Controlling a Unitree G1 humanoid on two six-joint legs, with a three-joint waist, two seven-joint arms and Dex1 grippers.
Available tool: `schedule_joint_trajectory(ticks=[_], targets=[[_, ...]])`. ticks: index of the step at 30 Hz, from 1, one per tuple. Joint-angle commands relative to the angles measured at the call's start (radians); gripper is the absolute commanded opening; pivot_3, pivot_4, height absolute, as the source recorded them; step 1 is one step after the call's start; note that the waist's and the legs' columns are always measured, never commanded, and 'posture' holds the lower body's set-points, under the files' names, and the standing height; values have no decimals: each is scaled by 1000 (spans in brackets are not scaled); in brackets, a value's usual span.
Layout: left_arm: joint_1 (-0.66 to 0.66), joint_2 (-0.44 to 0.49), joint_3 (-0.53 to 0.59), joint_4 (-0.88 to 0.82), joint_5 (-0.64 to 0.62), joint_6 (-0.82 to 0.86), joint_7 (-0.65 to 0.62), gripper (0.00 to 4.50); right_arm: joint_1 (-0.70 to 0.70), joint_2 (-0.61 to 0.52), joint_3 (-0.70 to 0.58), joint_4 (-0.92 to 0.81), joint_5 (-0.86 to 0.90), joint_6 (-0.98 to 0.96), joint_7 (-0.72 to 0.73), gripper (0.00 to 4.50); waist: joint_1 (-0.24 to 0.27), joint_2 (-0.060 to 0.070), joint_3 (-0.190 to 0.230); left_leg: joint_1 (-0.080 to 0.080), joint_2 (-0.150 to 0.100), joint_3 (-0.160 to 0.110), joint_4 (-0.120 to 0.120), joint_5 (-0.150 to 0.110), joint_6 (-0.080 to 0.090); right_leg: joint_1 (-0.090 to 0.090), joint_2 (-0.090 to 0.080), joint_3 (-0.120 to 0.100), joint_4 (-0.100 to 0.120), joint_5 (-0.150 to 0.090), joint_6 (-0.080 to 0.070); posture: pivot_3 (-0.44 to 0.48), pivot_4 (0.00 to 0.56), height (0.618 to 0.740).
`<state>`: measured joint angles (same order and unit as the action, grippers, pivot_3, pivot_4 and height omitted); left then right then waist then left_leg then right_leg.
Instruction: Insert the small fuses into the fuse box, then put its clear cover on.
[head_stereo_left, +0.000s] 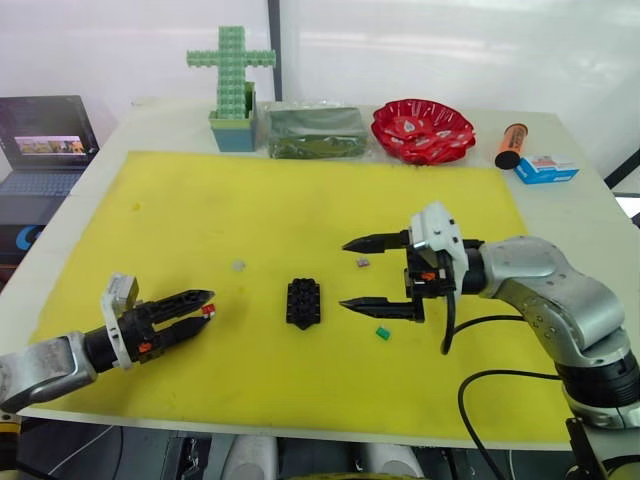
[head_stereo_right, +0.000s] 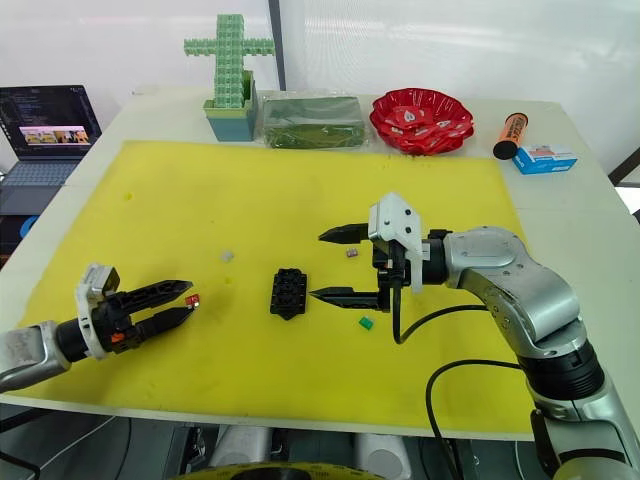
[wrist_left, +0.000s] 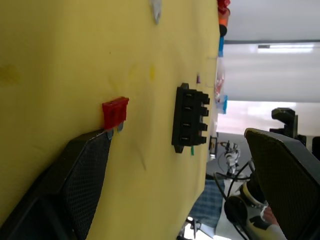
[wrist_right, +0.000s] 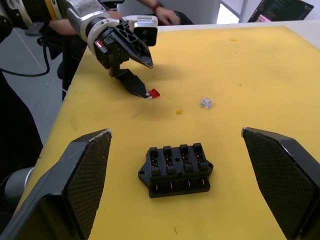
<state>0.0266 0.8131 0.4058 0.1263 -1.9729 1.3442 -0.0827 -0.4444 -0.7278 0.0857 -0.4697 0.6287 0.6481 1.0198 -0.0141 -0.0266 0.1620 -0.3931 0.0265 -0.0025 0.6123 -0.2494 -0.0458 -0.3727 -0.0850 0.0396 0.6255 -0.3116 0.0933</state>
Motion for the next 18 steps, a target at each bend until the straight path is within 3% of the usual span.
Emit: schedule_joint_trajectory(ticks=[1,6,18], targets=[[14,-32,-33,-5,1,-33,58,4468,-1,-12,-34,-31,8,-14,-4,4500,1,0,0,0,0,0,0,0,0,0,0,0,0,0,0,0,150,740],[22,-46,-19,-1,1,-79,114,4468,8,-13,-36,-33,7,-19,-4,4500,1,3,-2,0,-2,0,0,0,0,1,-2,-1,0,0,0,0,150,740],[69,-28,13,21,2,-112,69,4468,3,-12,-35,-25,4,-20,1,4500,-3,8,-4,1,-1,0,0,0,0,0,-2,-2,1,0,0,0,150,740]])
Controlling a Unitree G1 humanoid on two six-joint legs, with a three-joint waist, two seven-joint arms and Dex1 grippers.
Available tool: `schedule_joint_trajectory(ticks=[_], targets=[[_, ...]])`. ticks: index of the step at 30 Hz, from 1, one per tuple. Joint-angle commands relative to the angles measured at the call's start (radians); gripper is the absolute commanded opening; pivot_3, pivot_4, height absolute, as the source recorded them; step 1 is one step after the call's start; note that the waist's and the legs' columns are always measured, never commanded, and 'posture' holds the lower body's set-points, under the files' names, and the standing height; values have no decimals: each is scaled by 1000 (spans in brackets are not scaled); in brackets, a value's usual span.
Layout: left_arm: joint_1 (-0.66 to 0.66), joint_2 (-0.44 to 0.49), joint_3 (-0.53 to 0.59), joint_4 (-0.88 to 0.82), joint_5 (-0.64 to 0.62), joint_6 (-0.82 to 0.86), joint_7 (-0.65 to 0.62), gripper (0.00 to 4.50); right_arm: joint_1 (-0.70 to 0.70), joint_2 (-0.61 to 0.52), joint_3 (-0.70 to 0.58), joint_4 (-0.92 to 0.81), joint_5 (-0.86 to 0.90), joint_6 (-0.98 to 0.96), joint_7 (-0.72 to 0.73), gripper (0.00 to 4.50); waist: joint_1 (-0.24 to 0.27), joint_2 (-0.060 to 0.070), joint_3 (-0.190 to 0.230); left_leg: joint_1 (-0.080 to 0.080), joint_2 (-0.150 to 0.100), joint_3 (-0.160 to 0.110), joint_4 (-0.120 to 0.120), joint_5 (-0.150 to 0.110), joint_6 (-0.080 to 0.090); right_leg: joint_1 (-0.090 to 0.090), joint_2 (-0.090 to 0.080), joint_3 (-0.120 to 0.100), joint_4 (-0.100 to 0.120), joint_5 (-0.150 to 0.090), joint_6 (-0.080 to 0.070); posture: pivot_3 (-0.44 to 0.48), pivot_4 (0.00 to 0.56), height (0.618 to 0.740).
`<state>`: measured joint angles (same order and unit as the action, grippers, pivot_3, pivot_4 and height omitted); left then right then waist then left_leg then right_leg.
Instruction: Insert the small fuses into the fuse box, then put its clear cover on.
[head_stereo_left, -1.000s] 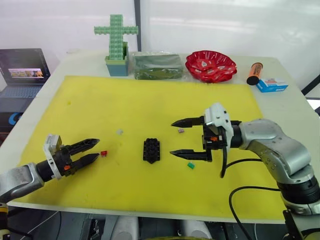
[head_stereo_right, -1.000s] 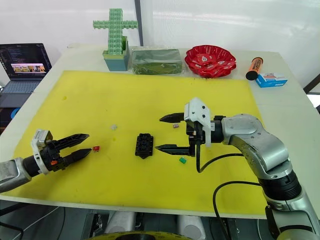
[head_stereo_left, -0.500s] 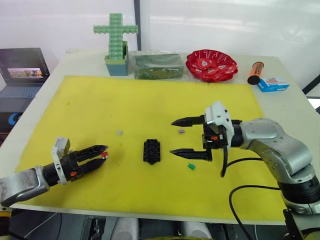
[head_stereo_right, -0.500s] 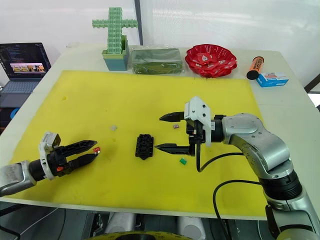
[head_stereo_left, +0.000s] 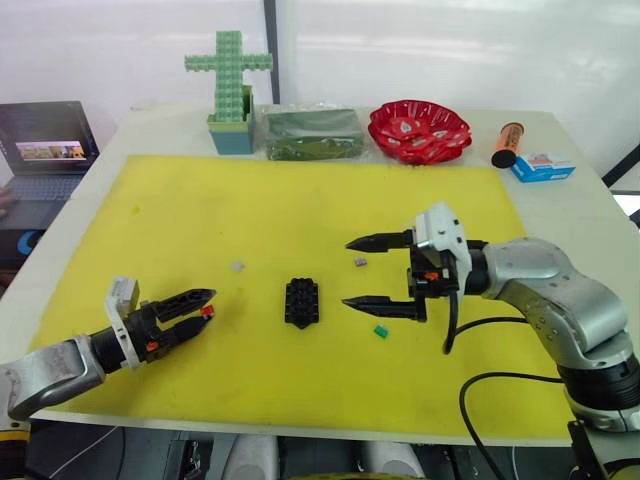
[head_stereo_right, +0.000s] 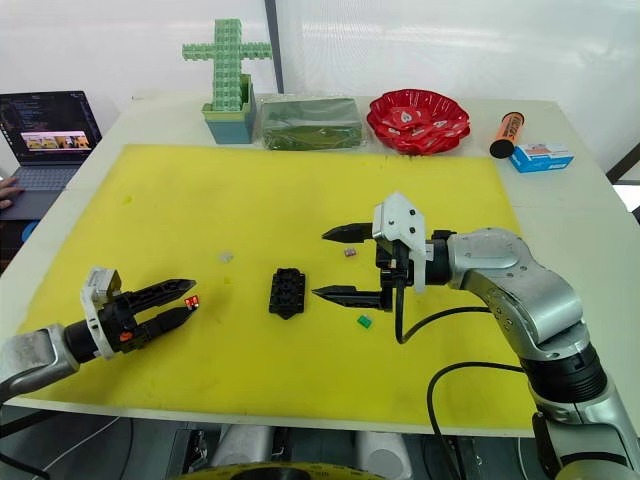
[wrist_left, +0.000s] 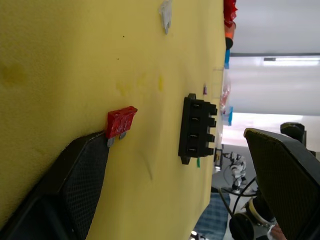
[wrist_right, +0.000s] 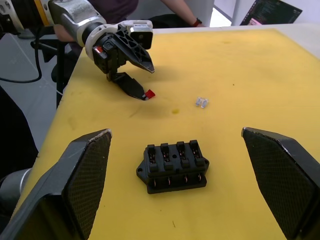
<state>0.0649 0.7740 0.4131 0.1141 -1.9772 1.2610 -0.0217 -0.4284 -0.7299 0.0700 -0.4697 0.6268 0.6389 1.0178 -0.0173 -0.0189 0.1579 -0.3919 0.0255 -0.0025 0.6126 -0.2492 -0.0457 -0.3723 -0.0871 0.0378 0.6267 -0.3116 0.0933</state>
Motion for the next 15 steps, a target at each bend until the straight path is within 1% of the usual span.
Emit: schedule_joint_trajectory(ticks=[1,4,7,9,12,15], targets=[[41,12,4,30,6,-28,4,4468,-14,-10,-19,-24,7,-11,3,4500,0,0,0,0,0,0,0,0,0,0,0,0,0,0,0,0,150,740],[72,0,1,16,24,-44,13,3908,-15,-9,-20,-23,7,-11,4,4500,-5,0,0,0,0,0,0,0,0,0,0,0,0,0,0,0,150,740],[102,-11,-7,7,47,-71,22,2931,-15,-8,-20,-22,9,-10,4,4500,-7,0,0,0,1,1,-2,0,0,-1,0,0,-1,0,0,0,150,740],[111,-14,-9,3,62,-88,32,2118,-15,-8,-20,-21,9,-10,4,4500,-7,0,0,0,1,1,-3,0,0,-1,0,0,-2,0,0,0,150,740],[126,-17,-11,8,119,-103,37,1103,-14,-6,-20,-19,10,-11,4,4500,-9,2,-1,0,1,1,-4,0,0,-1,0,-1,-3,0,0,0,150,740],[144,-28,-4,-7,103,-119,66,95,-13,-4,-20,-20,9,-11,1,4500,-18,6,-3,0,1,1,-5,0,0,0,0,-1,-4,0,0,0,150,740]])
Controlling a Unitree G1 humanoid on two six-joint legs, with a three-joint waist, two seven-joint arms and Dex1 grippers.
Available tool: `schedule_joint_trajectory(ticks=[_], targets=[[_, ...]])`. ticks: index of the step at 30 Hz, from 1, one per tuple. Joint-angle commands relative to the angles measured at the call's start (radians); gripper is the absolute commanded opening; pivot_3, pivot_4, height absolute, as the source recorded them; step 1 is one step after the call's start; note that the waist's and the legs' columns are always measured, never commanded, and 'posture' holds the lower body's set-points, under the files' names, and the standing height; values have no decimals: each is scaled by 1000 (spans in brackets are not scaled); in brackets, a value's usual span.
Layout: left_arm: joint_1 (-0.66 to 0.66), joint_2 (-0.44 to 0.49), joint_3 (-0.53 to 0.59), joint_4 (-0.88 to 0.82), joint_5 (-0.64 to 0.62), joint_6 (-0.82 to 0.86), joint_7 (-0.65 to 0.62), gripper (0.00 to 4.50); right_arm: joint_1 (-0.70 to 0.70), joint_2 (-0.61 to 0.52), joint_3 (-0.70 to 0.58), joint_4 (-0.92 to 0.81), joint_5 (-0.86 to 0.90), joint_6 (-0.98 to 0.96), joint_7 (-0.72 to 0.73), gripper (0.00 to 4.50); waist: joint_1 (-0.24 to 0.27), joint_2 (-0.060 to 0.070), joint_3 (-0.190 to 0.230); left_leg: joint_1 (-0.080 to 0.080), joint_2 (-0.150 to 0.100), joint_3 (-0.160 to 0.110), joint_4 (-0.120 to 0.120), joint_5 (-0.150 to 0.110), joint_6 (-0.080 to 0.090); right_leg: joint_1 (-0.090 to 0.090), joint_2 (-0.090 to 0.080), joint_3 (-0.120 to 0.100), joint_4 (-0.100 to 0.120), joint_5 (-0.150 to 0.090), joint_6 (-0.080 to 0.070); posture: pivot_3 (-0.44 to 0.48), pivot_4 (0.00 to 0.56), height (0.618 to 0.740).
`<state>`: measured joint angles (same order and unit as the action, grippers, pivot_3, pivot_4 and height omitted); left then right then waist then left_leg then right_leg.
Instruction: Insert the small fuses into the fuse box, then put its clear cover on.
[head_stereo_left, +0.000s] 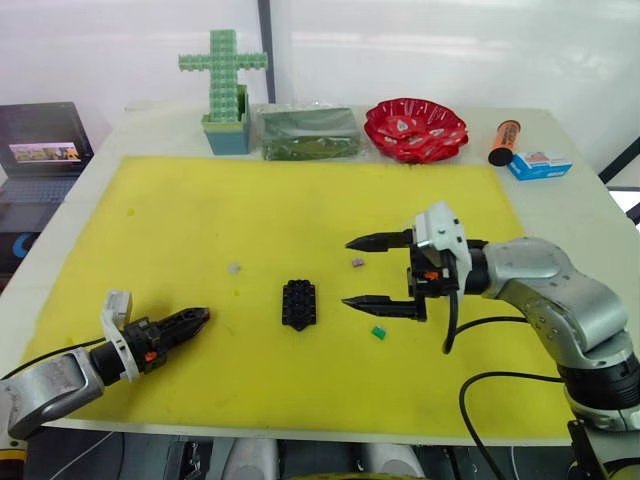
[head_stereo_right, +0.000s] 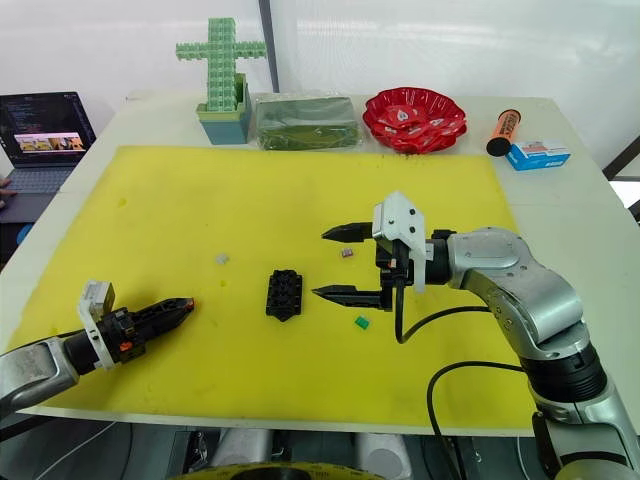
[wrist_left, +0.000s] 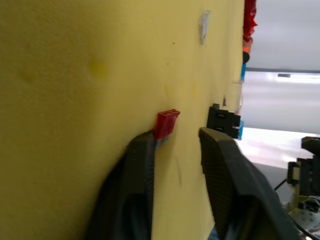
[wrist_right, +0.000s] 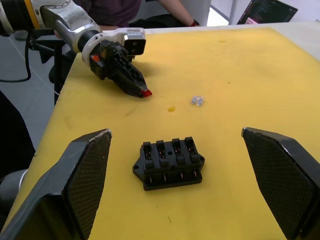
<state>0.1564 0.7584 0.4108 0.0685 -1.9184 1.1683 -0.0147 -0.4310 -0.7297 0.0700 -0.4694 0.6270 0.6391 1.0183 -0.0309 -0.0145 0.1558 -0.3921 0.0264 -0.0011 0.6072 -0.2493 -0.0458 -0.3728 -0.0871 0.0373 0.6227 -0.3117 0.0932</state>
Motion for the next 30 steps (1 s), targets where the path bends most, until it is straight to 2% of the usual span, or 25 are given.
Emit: schedule_joint_trajectory(ticks=[1,5,8,12,15,19,23,26,29,30], targets=[[60,-15,1,20,23,-34,73,41,-10,-3,-19,-22,9,-11,-1,4500,-9,3,-2,0,0,0,0,0,0,0,0,0,0,0,0,0,150,740],[74,-27,11,-66,-53,-36,92,41,-15,0,-21,-20,15,-5,-4,4500,-14,5,-3,0,0,0,-1,0,0,1,0,0,0,0,0,0,150,740],[48,-26,30,-141,-54,-21,41,41,-26,2,-28,-8,23,3,-5,4500,-11,4,-2,0,0,0,0,0,0,1,0,0,-1,0,0,0,150,740],[-45,35,7,-266,-54,-11,-34,41,-52,6,-48,13,56,38,-11,4500,0,-2,1,-2,0,-1,0,-1,1,0,-1,-3,-4,0,0,0,150,740],[-164,96,-34,-371,34,3,-138,41,-88,14,-75,31,116,101,-32,4500,16,-3,1,-4,0,-3,2,-1,1,0,-1,-6,-5,1,-1,0,150,740],[-345,116,-118,-450,293,-51,-377,41,-155,32,-111,63,236,231,-77,4500,16,-1,1,-8,-1,-3,3,-1,1,1,-1,-8,-8,2,-4,0,150,740],[-425,186,-241,-506,556,-120,-665,41,-190,35,-109,80,253,260,-87,4500,13,-1,1,-14,0,-2,4,0,1,-5,3,-12,-8,3,-3,0,150,740],[-461,189,-373,-520,847,-341,-861,0,-187,26,-71,64,220,238,-59,3850,19,-1,2,-16,-1,-2,5,0,1,-7,10,-13,-7,4,0,0,150,740],[-451,161,-428,-476,1013,-499,-968,0,-176,23,-39,57,163,192,-50,2864,20,-2,2,-16,-1,1,5,0,1,-6,12,-13,-7,4,1,0,150,740],[-446,158,-438,-465,1051,-535,-999,0,-174,22,-34,57,153,184,-49,2864,18,-2,2,-16,0,1,6,0,1,-6,12,-14,-7,4,1,0,150,740]])
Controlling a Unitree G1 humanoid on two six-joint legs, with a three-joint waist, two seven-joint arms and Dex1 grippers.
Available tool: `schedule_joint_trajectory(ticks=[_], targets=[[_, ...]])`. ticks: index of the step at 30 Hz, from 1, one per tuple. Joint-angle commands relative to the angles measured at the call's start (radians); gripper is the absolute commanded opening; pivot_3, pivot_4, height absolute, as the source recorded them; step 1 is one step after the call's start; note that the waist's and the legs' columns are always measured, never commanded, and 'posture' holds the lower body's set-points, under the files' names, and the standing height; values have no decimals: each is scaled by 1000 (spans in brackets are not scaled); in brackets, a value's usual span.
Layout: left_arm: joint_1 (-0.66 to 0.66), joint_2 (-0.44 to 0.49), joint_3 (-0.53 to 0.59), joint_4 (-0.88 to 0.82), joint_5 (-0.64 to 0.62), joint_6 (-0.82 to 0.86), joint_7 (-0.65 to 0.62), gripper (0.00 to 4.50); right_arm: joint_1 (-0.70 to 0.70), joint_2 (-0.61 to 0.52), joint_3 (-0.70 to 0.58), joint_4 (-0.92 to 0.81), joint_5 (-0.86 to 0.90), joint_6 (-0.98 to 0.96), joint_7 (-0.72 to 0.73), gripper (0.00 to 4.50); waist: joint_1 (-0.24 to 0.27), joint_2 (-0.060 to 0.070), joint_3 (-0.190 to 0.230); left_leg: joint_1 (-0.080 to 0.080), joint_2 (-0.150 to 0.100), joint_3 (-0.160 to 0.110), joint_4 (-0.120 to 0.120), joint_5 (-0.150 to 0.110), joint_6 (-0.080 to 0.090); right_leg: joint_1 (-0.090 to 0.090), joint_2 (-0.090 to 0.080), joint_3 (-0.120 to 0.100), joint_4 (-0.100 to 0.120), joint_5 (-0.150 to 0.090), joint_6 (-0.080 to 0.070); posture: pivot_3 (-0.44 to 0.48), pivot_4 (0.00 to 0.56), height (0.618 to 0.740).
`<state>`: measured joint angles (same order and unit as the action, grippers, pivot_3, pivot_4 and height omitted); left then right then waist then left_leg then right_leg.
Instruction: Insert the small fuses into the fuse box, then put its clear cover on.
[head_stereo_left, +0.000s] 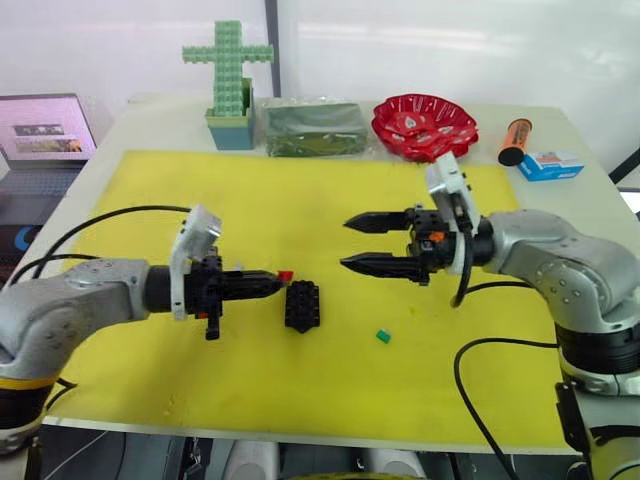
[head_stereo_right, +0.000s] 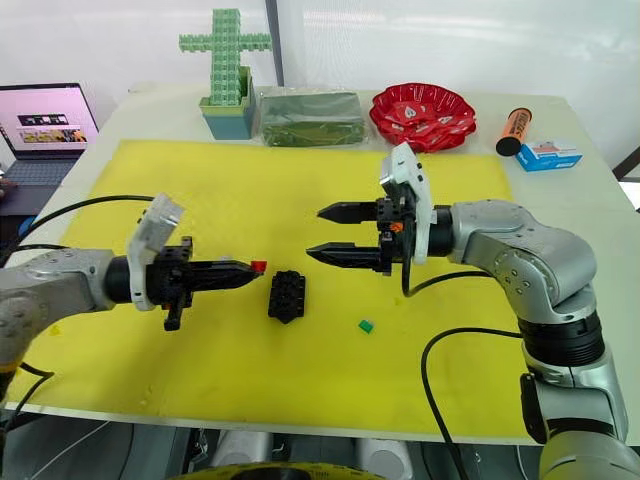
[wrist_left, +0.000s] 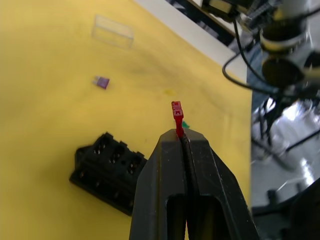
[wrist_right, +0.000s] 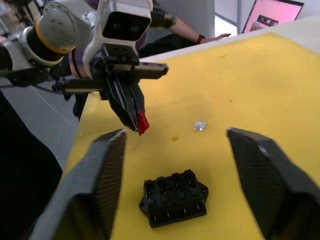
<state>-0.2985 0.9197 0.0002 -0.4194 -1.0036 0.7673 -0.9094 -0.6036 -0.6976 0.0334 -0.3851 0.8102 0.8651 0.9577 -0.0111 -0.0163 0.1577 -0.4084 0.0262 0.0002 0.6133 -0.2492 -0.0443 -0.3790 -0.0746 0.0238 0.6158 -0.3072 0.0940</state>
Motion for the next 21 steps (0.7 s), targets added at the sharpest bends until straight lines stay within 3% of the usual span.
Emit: schedule_joint_trajectory(ticks=[1,4,7,12,21], targets=[[13,-6,-34,32,164,-159,-128,0,0,-10,5,-27,-36,-47,13,2864,-3,0,0,0,1,0,1,0,0,0,1,0,1,0,0,0,150,740],[16,-40,-30,57,210,-213,-164,0,7,-11,15,-35,-71,-89,23,2224,-1,0,0,0,2,0,2,0,0,0,2,0,2,2,4,0,150,740],[12,-76,-33,80,268,-274,-186,0,23,-14,35,-53,-99,-116,29,1258,1,-1,0,0,5,-1,5,0,0,1,5,0,4,3,6,0,150,740],[4,-147,-53,134,383,-406,-217,0,53,-16,87,-84,-170,-175,39,1258,0,-1,1,0,7,-5,10,0,0,3,10,0,7,3,6,0,150,740],[-21,-201,-65,179,469,-509,-263,0,40,-5,148,-56,-249,-242,73,1258,-1,-1,1,2,9,-7,18,0,0,4,12,1,15,3,5,0,150,740]])
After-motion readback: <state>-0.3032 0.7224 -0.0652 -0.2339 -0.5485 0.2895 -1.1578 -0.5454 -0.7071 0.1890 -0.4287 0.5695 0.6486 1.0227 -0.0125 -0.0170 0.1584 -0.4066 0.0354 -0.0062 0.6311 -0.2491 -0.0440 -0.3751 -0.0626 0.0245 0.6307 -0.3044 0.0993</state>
